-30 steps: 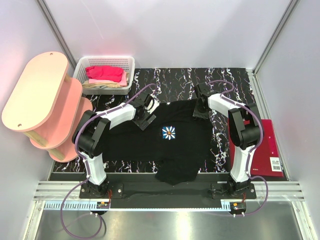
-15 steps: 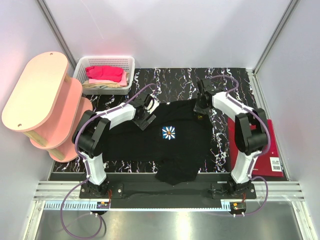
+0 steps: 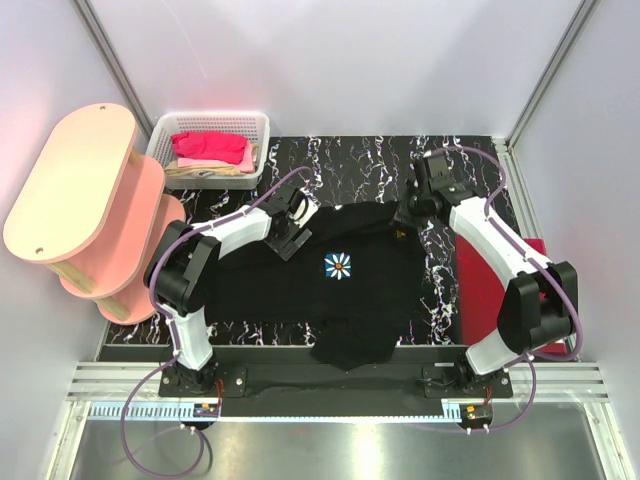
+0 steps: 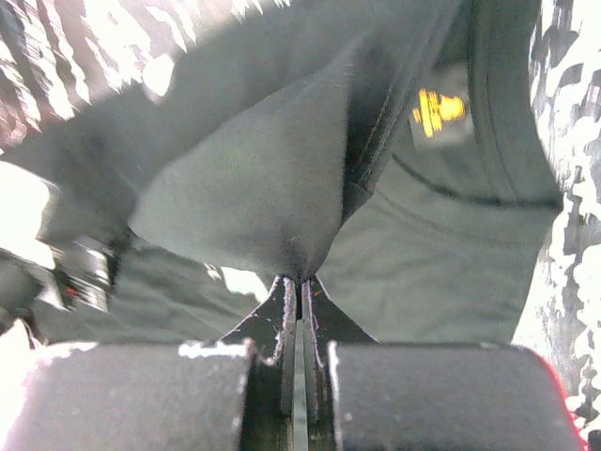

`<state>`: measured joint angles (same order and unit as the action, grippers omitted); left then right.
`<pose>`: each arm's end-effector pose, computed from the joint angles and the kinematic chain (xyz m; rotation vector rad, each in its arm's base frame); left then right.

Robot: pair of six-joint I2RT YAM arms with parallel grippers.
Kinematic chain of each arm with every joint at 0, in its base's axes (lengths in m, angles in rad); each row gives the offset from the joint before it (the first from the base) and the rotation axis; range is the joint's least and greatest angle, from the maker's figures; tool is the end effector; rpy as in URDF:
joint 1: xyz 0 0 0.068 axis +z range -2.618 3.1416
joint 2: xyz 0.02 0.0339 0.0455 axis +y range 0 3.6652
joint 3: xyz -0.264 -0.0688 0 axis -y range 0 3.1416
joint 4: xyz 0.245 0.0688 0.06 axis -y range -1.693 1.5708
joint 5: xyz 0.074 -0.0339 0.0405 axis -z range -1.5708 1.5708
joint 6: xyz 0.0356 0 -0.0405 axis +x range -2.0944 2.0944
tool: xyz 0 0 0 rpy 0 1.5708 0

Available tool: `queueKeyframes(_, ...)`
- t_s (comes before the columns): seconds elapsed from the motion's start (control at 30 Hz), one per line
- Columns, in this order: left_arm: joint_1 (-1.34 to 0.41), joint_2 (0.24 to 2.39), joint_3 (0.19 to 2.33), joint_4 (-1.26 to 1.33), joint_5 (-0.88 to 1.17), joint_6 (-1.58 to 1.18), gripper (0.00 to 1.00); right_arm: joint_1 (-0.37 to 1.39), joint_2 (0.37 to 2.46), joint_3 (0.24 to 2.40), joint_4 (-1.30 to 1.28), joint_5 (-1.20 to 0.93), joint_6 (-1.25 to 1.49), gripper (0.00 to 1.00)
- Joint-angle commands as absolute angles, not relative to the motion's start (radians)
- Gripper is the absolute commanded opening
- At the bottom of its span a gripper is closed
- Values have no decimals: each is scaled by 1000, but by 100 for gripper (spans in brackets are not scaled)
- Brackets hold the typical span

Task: Fold and stack the t-shirts
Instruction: Fold the tshirt

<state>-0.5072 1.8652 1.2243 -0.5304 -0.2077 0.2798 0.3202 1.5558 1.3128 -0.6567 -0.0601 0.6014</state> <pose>0.3280 -0.1739 0.1675 0.9877 2.5285 0.2187 0.3186 0.1079 0.2910 0.3280 2.5065 0.4600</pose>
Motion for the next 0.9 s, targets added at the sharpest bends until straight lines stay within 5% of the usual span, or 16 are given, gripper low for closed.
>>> queueKeyframes(0.0,-502,1861,1200,-607,-179,272,86,322,1491,1212,-683,-123,629,0)
queueKeyframes(0.33,-503,1868,1207,-607,-175,270,86,333,1391,1005,-681,-169,638,0)
queueKeyframes(0.43,-503,1871,1206,-607,-172,268,86,333,1400,976,-683,-176,626,14)
queueKeyframes(0.47,-505,1873,1206,-606,-172,270,86,333,1410,963,-683,-179,621,31)
queueKeyframes(0.57,-505,1876,1209,-609,-172,270,86,333,1459,965,-684,-186,611,57)
queueKeyframes(0.67,-505,1873,1209,-611,-175,271,86,333,1479,1024,-693,-144,604,66)
queueKeyframes(0.87,-505,1850,1203,-615,-202,293,86,330,1635,1277,-698,-72,549,68)
